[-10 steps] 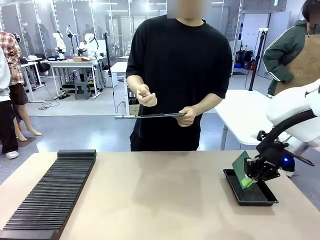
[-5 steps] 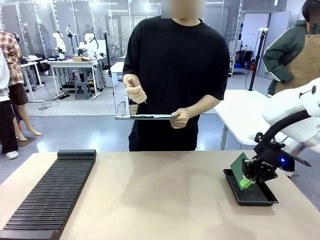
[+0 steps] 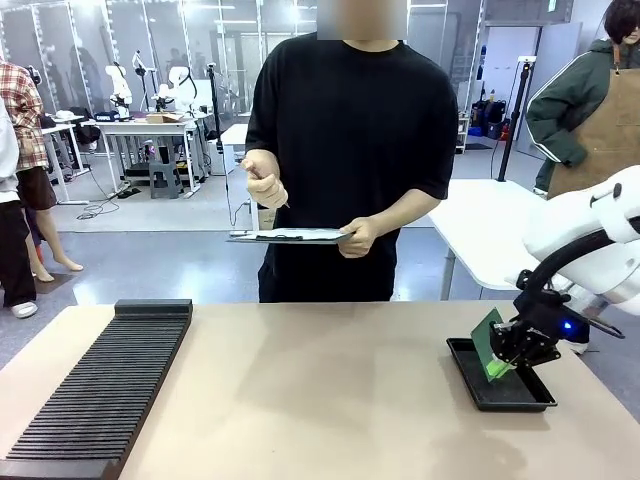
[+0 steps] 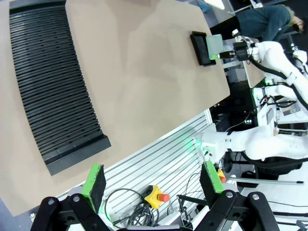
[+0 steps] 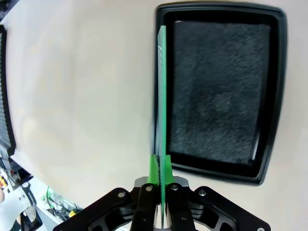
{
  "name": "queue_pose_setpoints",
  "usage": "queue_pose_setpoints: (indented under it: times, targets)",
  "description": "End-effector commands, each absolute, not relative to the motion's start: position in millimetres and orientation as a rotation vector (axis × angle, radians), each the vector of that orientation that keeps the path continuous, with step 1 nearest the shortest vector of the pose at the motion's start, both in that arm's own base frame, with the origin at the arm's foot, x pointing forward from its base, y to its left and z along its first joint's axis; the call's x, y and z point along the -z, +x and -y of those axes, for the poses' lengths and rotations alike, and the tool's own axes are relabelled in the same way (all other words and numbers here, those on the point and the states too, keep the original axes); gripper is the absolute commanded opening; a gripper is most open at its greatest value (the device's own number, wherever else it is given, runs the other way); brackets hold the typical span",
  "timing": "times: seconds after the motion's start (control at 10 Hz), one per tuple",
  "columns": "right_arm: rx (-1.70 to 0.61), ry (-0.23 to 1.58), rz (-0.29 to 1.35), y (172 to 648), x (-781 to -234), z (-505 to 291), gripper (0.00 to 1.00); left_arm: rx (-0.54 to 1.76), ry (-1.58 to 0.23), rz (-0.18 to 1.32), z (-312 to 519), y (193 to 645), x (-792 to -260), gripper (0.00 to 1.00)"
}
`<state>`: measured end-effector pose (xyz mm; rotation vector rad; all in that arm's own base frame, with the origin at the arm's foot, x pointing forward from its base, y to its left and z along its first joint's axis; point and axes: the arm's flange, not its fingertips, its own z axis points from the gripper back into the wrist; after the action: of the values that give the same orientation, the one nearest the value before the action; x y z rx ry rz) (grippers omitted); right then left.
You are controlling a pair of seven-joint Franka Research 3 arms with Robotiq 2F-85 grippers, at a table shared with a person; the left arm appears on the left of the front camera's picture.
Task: Inspect the PCB.
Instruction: Place the Blank PCB in the ESD tray.
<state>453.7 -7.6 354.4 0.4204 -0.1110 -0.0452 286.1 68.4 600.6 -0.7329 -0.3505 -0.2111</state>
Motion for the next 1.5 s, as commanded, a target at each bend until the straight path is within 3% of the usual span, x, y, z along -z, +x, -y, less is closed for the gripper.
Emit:
queue_pose_setpoints:
  times: [0.0,0.7,0.8,0.9,1.0,1.1,1.2,1.4]
  targets:
    - [0.028,0.395,0.101,471,-341,13,0.03,0.211,-0.727,0.342,-68,287,-605,1.00]
    - [0.016,0.409,0.021,488,-312,12,0.03,0.211,-0.727,0.342,-68,287,-605,1.00]
    - [0.027,0.401,0.017,487,-313,12,0.25,0.211,-0.727,0.342,-68,287,-605,1.00]
    - [0.035,0.393,0.015,485,-316,12,0.37,0.211,-0.727,0.342,-68,287,-605,1.00]
    - [0.047,0.374,0.028,481,-319,10,0.67,0.211,-0.727,0.342,-68,287,-605,1.00]
    - [0.058,0.313,0.025,478,-322,7,0.80,0.211,-0.727,0.342,-68,287,-605,1.00]
    - [0.068,0.275,0.013,476,-326,4,1.00,0.211,-0.727,0.342,-68,287,-605,1.00]
    - [0.072,0.237,0.006,471,-340,0,1.00,0.211,-0.727,0.342,-68,287,-605,1.00]
